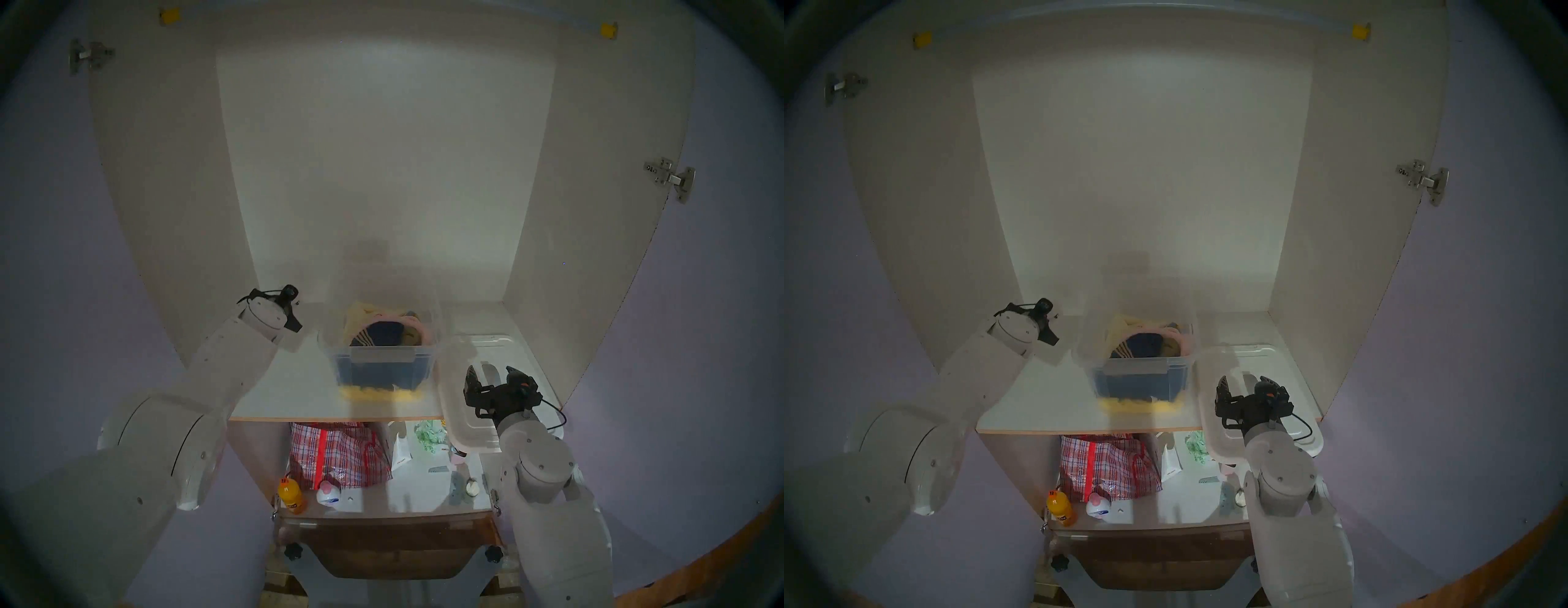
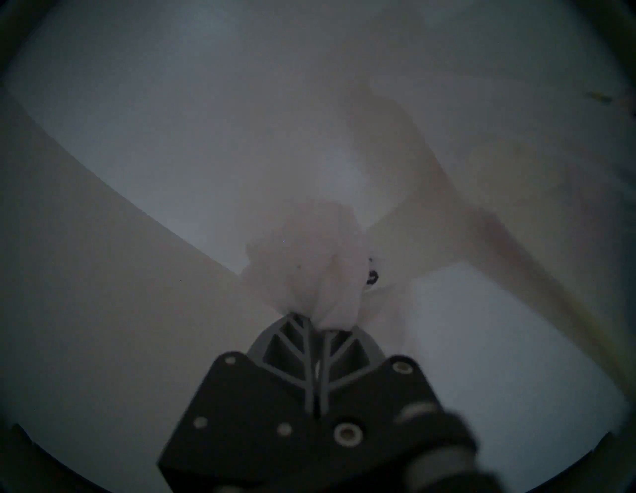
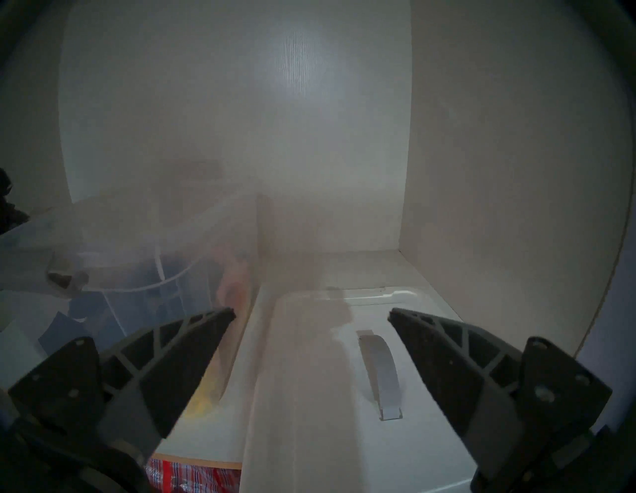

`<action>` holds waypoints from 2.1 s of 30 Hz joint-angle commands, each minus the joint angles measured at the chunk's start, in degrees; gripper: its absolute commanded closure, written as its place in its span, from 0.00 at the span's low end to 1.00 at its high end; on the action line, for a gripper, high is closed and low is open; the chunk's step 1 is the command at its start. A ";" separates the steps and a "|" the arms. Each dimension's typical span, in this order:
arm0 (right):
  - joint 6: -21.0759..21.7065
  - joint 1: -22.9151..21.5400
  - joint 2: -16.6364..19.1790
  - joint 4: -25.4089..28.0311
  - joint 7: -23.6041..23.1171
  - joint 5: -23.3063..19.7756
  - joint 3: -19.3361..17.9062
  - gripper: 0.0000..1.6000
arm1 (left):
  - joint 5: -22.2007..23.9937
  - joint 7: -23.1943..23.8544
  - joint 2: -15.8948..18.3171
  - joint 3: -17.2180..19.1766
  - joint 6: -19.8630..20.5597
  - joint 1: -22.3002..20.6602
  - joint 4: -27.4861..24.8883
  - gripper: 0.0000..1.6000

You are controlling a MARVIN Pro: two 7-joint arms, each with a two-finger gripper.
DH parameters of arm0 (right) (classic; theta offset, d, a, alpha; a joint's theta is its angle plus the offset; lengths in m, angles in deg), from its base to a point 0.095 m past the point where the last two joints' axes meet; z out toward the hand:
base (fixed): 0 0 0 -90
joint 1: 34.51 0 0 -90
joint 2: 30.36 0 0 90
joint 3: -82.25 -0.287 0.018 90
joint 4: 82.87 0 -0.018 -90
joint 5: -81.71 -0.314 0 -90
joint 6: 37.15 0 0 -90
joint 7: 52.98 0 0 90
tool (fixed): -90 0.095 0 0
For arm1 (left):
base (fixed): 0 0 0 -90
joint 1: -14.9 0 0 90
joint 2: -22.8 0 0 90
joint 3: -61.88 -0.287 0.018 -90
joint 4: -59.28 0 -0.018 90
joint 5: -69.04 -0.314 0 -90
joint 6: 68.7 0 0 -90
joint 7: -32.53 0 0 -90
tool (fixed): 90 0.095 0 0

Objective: Take socks out of the storage bin, place them on top of the cabinet, and put the lid back on the bin

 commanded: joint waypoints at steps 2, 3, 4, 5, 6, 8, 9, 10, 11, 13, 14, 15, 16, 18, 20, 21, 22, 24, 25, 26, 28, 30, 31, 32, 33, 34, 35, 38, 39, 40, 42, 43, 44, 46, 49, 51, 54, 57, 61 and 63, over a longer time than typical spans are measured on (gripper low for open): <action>7.80 -3.71 -0.40 -1.62 -2.12 -2.35 -0.19 0.00 | -0.15 -0.84 2.92 1.29 2.44 2.51 -9.14 1.00; 10.53 -4.65 -0.58 -1.95 -2.46 -2.84 -0.32 0.00 | -0.04 -0.61 3.58 1.53 3.52 4.42 -11.62 0.94; 12.64 -5.46 -0.79 -2.41 -2.72 -3.32 -0.48 0.00 | 0.09 -0.38 4.04 1.74 4.39 5.78 -13.29 0.87; 14.68 -6.35 -0.86 -2.97 -3.10 -3.71 -0.64 0.00 | 0.34 -0.01 4.63 2.01 5.57 7.44 -15.58 0.87; 16.67 -7.23 -0.89 -3.65 -3.41 -4.05 -0.79 0.00 | 0.55 0.32 5.00 2.23 6.56 8.45 -16.69 0.86; 19.95 -9.09 -0.33 -4.89 -4.15 -4.09 -0.68 0.00 | 1.23 1.63 5.98 2.83 9.36 11.56 -20.71 0.82; 21.28 -10.01 0.01 -5.47 -4.32 -3.90 -0.47 0.00 | 1.51 2.32 6.45 3.13 10.81 12.97 -22.60 0.81; 22.69 -10.85 0.16 -5.93 -4.23 -3.60 -0.27 0.00 | 1.82 3.08 6.94 3.37 12.54 14.42 -24.72 0.84; 24.42 -11.93 0.18 -6.54 -3.25 -2.67 0.05 0.00 | 3.68 5.37 7.38 4.52 15.26 16.23 -27.44 0.84; 24.98 -12.61 0.11 -6.92 -2.11 -1.69 0.37 0.00 | 3.65 6.99 8.65 4.33 18.91 18.65 -31.06 0.72; 26.12 -13.10 0.00 -7.35 -1.58 -1.40 0.44 0.00 | 4.32 7.95 8.74 4.76 19.76 19.13 -31.08 0.52; 26.14 -13.39 0.14 -7.75 -0.92 -0.61 0.78 0.00 | 4.84 8.81 8.83 5.14 20.08 19.53 -31.08 0.53; 24.83 -13.47 0.22 -8.32 -0.50 -0.07 1.06 0.00 | 5.51 10.61 9.32 5.22 20.77 19.98 -31.67 0.52; 24.71 -13.62 -0.07 -8.76 0.86 0.79 1.01 0.00 | 4.28 12.07 9.73 3.86 21.78 20.03 -30.75 0.24; 21.89 -13.29 0.59 -9.27 2.41 2.83 2.04 0.00 | 4.56 13.27 8.74 4.22 21.02 19.44 -28.33 0.25; 21.55 -13.34 0.90 -9.62 4.13 4.14 2.84 0.00 | 3.32 13.15 8.60 2.93 20.28 18.60 -26.40 0.26; 21.24 -13.51 0.58 -10.39 5.60 4.97 2.92 0.00 | 2.54 12.67 8.23 2.14 19.44 17.92 -24.46 0.26; 20.44 -14.27 0.47 -12.26 5.45 4.49 2.17 0.00 | 2.13 10.74 6.71 1.98 19.09 16.81 -20.94 0.28; 19.45 -14.28 0.77 -12.47 6.14 4.84 2.43 0.00 | 1.86 10.09 6.39 0.83 18.22 15.33 -17.88 0.28; 20.09 -14.69 0.76 -12.92 6.06 4.38 2.12 0.00 | 2.66 9.65 5.71 1.51 17.72 14.83 -16.37 0.25; 19.85 -15.20 0.92 -13.90 6.36 4.36 1.84 0.00 | 3.26 8.57 5.10 1.09 16.60 13.46 -13.92 0.23; 19.93 -15.72 1.07 -14.80 6.71 4.50 1.67 0.00 | 3.60 8.20 4.20 1.62 15.50 12.52 -12.21 0.00; 19.78 -15.93 1.06 -15.20 7.06 4.56 1.50 0.00 | 3.25 7.60 3.91 0.97 14.35 11.57 -10.76 0.00; 19.58 -16.13 1.16 -15.53 7.23 4.64 1.40 0.00 | 3.21 7.14 3.52 1.00 13.84 11.18 -10.14 0.00; 18.37 -16.18 1.52 -15.84 7.53 5.17 1.59 0.00 | 3.64 6.46 3.21 1.43 12.38 11.22 -10.30 0.00; 17.80 -16.28 1.57 -16.15 7.94 5.44 1.57 0.00 | 3.71 5.98 3.01 1.37 11.32 10.69 -9.15 0.00; 17.87 -16.38 1.24 -16.48 8.20 5.08 1.13 0.00 | 3.76 5.49 2.84 1.56 10.28 10.56 -8.63 0.00; 16.10 -16.42 1.23 -17.13 9.41 5.81 1.05 0.00 | 4.03 4.06 2.51 2.00 5.95 10.30 -6.89 0.00; 15.71 -16.43 1.37 -17.44 9.34 5.74 0.95 0.00 | 4.06 3.71 2.40 2.10 4.99 10.17 -6.37 0.00; 15.00 -16.41 1.44 -17.85 10.19 6.34 1.04 0.00 | 4.05 3.49 2.32 2.17 4.21 10.04 -5.90 0.00; 13.73 -16.76 1.56 -19.21 10.39 6.27 0.86 0.00 | 4.00 3.16 2.18 2.28 3.10 9.81 -5.18 0.00; 12.95 -17.23 1.71 -20.36 10.50 6.43 0.89 0.00 | 3.97 3.07 2.13 2.32 2.91 9.74 -4.99 0.00; 12.17 -17.69 1.69 -21.35 10.65 6.38 0.77 0.00 | 3.95 2.98 2.09 2.33 2.73 9.66 -4.80 0.00; 10.42 -18.45 1.67 -23.02 11.49 6.74 0.71 0.00 | 3.94 2.87 2.05 2.34 2.64 9.57 -4.61 0.00; 7.04 -19.02 1.14 -25.31 12.12 6.08 0.08 0.00 | 3.96 2.73 2.01 2.30 2.55 9.47 -4.40 0.00; 5.04 -19.58 0.79 -26.81 13.71 6.83 0.06 0.00 | 3.99 2.65 2.00 2.26 2.51 9.41 -4.28 0.00; 4.00 -20.79 -0.03 -28.19 14.45 5.82 -0.93 0.00 | 4.02 2.56 1.98 2.22 2.47 9.36 -4.16 0.00; 3.37 -21.65 0.27 -29.16 15.24 6.76 -0.84 0.00 | 4.05 2.48 1.96 2.18 2.42 9.29 -4.03 0.00; 1.04 -22.90 1.35 -32.69 13.35 6.64 -0.14 0.00 | 4.09 2.42 1.94 2.14 2.36 9.21 -3.89 0.00; -0.03 -23.05 0.49 -33.29 15.14 6.82 -0.30 0.00 | 4.10 2.40 1.94 2.12 2.34 9.18 -3.84 0.00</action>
